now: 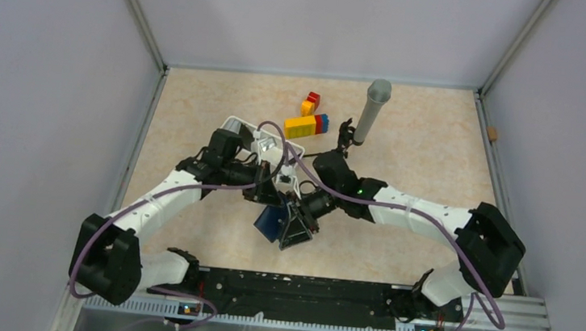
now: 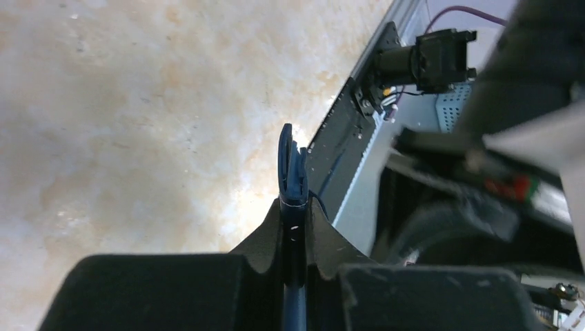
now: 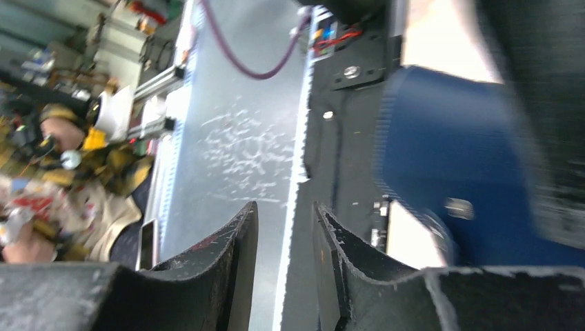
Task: Put the credit cards into the card holder
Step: Place the card holder at the center of the board, then open the card holder at the center of the board.
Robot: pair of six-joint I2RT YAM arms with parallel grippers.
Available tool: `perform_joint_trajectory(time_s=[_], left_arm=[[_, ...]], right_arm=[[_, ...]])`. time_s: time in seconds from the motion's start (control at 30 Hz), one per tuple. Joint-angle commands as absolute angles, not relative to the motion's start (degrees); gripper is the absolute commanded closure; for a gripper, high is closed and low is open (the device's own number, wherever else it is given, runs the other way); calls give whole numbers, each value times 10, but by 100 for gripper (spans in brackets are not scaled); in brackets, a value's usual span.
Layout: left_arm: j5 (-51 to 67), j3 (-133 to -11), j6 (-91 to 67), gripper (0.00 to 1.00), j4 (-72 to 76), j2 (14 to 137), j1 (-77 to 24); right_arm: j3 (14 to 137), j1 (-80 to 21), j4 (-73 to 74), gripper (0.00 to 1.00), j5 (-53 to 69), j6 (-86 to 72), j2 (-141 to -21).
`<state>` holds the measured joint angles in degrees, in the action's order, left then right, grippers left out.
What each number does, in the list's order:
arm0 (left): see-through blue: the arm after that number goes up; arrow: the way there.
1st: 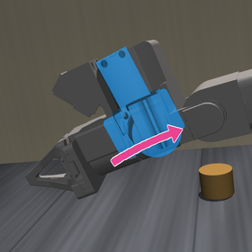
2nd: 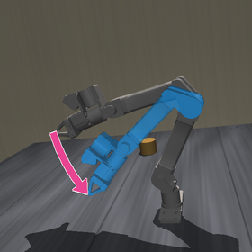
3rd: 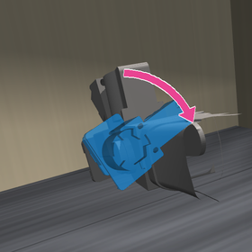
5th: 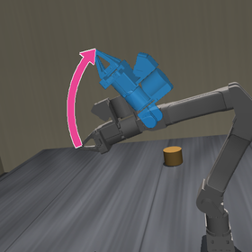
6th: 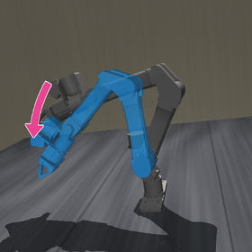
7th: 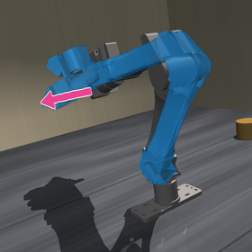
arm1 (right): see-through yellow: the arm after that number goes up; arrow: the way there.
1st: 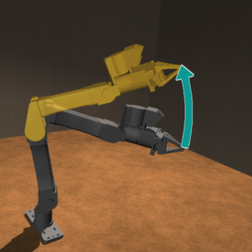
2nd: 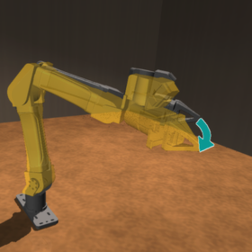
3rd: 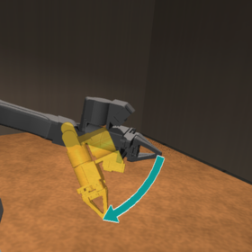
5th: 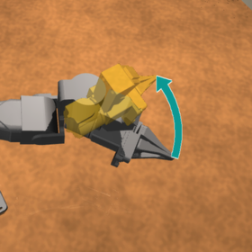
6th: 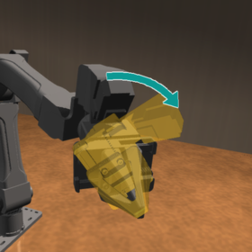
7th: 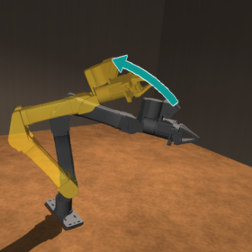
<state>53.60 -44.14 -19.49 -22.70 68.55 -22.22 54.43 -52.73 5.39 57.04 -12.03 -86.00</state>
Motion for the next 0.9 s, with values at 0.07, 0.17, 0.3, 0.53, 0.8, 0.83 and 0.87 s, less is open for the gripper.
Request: perform_joint_trajectory(time_s=[0.07, 0.17, 0.3, 0.53, 0.8, 0.83, 0.87], left_arm=[[537, -462, -198, 100, -184, 720, -213], [524, -466, -197, 100, -202, 721, -213], [399, -378, -330, 100, -77, 679, -232], [179, -196, -515, 100, 115, 586, -315], [69, -148, -546, 100, 138, 566, -341], [70, -147, -547, 100, 142, 571, -341], [72, -146, -547, 100, 147, 577, -343]], right_arm=[[565, -558, 37, 67, 648, -122, -826], [560, -558, 52, 67, 545, -125, -801], [547, -548, 81, 61, 328, -174, -759], [508, -546, 168, 41, 45, -323, -759], [476, -570, 111, 40, 55, -431, -816], [476, -572, 98, 40, 62, -437, -825], [476, -573, 85, 40, 68, -441, -836]])
